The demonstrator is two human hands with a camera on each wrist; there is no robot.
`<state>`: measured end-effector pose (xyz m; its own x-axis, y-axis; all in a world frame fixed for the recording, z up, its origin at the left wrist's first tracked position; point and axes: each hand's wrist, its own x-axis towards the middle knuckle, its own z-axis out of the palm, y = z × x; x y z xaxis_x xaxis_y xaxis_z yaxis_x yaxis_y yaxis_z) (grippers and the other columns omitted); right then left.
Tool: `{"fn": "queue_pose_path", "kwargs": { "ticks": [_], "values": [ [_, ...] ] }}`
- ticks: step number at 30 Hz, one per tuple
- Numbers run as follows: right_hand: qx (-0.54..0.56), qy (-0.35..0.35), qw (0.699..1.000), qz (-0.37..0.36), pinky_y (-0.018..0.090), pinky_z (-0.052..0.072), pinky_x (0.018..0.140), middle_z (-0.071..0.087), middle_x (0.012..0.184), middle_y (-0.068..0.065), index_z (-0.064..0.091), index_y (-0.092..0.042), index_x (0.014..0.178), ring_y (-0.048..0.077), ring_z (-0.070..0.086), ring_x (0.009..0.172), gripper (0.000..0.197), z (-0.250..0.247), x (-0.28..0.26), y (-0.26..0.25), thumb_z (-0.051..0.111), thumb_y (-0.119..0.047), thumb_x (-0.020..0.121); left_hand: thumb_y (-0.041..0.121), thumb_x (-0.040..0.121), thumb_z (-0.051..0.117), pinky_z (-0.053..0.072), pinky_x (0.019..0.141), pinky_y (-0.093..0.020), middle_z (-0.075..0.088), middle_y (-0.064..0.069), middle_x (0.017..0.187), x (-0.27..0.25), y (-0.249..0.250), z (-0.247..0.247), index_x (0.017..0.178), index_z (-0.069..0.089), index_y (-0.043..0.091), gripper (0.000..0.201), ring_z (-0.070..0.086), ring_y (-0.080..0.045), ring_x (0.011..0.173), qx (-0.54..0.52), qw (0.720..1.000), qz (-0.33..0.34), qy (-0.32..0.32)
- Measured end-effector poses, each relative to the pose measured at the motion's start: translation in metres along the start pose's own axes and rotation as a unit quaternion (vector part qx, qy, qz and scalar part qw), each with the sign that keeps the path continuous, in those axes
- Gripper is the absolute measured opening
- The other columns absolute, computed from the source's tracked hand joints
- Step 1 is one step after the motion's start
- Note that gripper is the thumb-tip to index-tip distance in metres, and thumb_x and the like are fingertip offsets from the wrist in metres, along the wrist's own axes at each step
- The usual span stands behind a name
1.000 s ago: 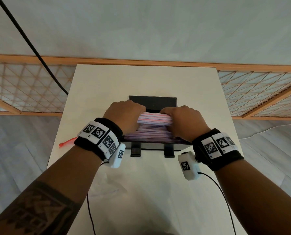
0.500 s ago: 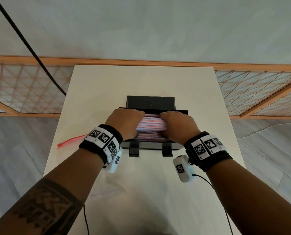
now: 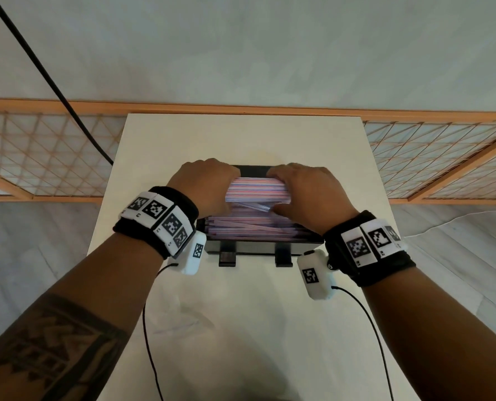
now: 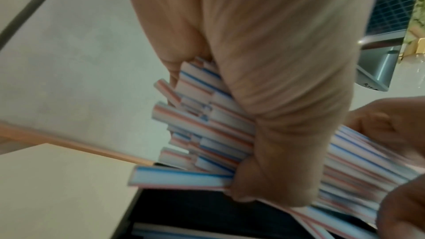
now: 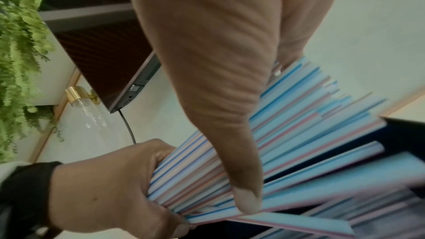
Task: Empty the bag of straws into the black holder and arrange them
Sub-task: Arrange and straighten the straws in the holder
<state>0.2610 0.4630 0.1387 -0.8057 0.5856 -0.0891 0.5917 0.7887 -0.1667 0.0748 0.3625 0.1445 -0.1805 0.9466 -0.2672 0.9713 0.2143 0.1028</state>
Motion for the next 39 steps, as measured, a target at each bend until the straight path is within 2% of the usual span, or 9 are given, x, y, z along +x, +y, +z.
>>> {"fn": "queue_pose_path", "kwargs": {
  "ticks": [3, 6, 7, 9, 14, 19, 22, 30, 39],
  "values": [
    [0.024, 0.126, 0.992, -0.011, 0.038, 0.044, 0.095, 0.064, 0.121, -0.004, 0.059, -0.026, 0.127, 0.019, 0.061, 0.11, 0.062, -0.001, -0.018, -0.003, 0.078, -0.048, 0.073, 0.034, 0.077, 0.076, 0.046, 0.068, -0.03, 0.066, 0.003, 0.092, -0.004, -0.006, 0.003, 0.108, 0.063, 0.027, 0.034, 0.063, -0.023, 0.081, -0.015, 1.0, -0.007, -0.01],
    [0.113, 0.204, 0.972, -0.033, 0.033, 0.048, 0.078, 0.067, 0.098, -0.008, 0.067, -0.025, 0.105, 0.012, 0.061, 0.088, 0.024, 0.01, -0.046, -0.018, 0.069, -0.037, 0.085, 0.033, 0.077, 0.077, 0.047, 0.069, -0.031, 0.067, 0.003, 0.095, -0.008, -0.009, 0.006, 0.109, 0.064, 0.026, 0.036, 0.062, -0.023, 0.081, -0.032, 0.999, -0.011, -0.017],
    [0.14, 0.176, 0.974, -0.04, 0.033, 0.05, 0.072, 0.066, 0.088, -0.011, 0.067, -0.027, 0.097, 0.012, 0.063, 0.08, 0.01, 0.017, -0.053, -0.025, 0.064, -0.032, 0.089, 0.032, 0.076, 0.077, 0.048, 0.069, -0.031, 0.067, 0.002, 0.095, -0.008, -0.01, 0.006, 0.11, 0.064, 0.026, 0.036, 0.062, -0.023, 0.081, -0.038, 0.999, -0.014, -0.016],
    [0.157, 0.079, 0.984, -0.037, 0.035, 0.055, 0.067, 0.067, 0.084, -0.012, 0.066, -0.029, 0.094, 0.015, 0.068, 0.078, 0.012, 0.031, -0.062, -0.036, 0.055, -0.032, 0.092, 0.031, 0.076, 0.077, 0.05, 0.07, -0.032, 0.067, 0.001, 0.094, -0.008, -0.01, 0.004, 0.11, 0.065, 0.025, 0.036, 0.062, -0.024, 0.08, -0.053, 0.998, -0.021, -0.011],
    [0.115, -0.022, 0.993, -0.022, 0.041, 0.055, 0.077, 0.067, 0.114, 0.001, 0.061, -0.021, 0.119, 0.029, 0.067, 0.099, 0.028, 0.06, -0.045, -0.038, 0.048, -0.022, 0.094, 0.031, 0.076, 0.076, 0.047, 0.067, -0.032, 0.059, 0.003, 0.086, -0.003, -0.003, -0.006, 0.107, 0.065, 0.021, 0.034, 0.057, -0.023, 0.077, -0.062, 0.998, -0.023, 0.016],
    [0.083, -0.115, 0.99, 0.022, 0.043, 0.051, 0.095, 0.055, 0.134, 0.005, 0.05, -0.021, 0.137, 0.031, 0.057, 0.119, 0.053, 0.059, -0.007, -0.029, 0.065, -0.031, 0.087, 0.029, 0.077, 0.076, 0.044, 0.068, -0.031, 0.057, 0.003, 0.087, 0.0, 0.0, -0.016, 0.11, 0.064, 0.02, 0.036, 0.056, -0.024, 0.078, -0.066, 0.997, -0.016, 0.041],
    [0.025, -0.183, 0.983, 0.02, 0.045, 0.054, 0.094, 0.06, 0.128, 0.006, 0.057, -0.023, 0.131, 0.031, 0.061, 0.116, 0.055, 0.056, 0.013, -0.026, 0.072, -0.032, 0.079, 0.03, 0.078, 0.076, 0.044, 0.069, -0.031, 0.057, 0.003, 0.087, 0.0, 0.002, -0.02, 0.11, 0.064, 0.019, 0.035, 0.057, -0.024, 0.078, -0.069, 0.996, -0.013, 0.046],
    [-0.005, -0.202, 0.979, 0.011, 0.04, 0.058, 0.08, 0.069, 0.111, 0.004, 0.062, -0.024, 0.12, 0.029, 0.067, 0.103, 0.041, 0.064, 0.027, -0.029, 0.068, -0.025, 0.079, 0.031, 0.078, 0.076, 0.05, 0.071, -0.033, 0.059, 0.002, 0.088, -0.005, -0.002, -0.02, 0.111, 0.064, 0.02, 0.037, 0.059, -0.025, 0.078, -0.084, 0.995, -0.024, 0.045],
    [-0.053, -0.096, 0.994, -0.004, 0.03, 0.039, 0.069, 0.069, 0.099, -0.002, 0.055, -0.025, 0.113, 0.027, 0.068, 0.092, 0.038, 0.037, 0.001, -0.033, 0.066, -0.026, 0.077, 0.029, 0.076, 0.076, 0.045, 0.068, -0.032, 0.061, 0.001, 0.086, -0.004, -0.013, -0.018, 0.106, 0.065, 0.02, 0.034, 0.061, -0.027, 0.079, -0.1, 0.993, -0.042, 0.044]
  ]
}}
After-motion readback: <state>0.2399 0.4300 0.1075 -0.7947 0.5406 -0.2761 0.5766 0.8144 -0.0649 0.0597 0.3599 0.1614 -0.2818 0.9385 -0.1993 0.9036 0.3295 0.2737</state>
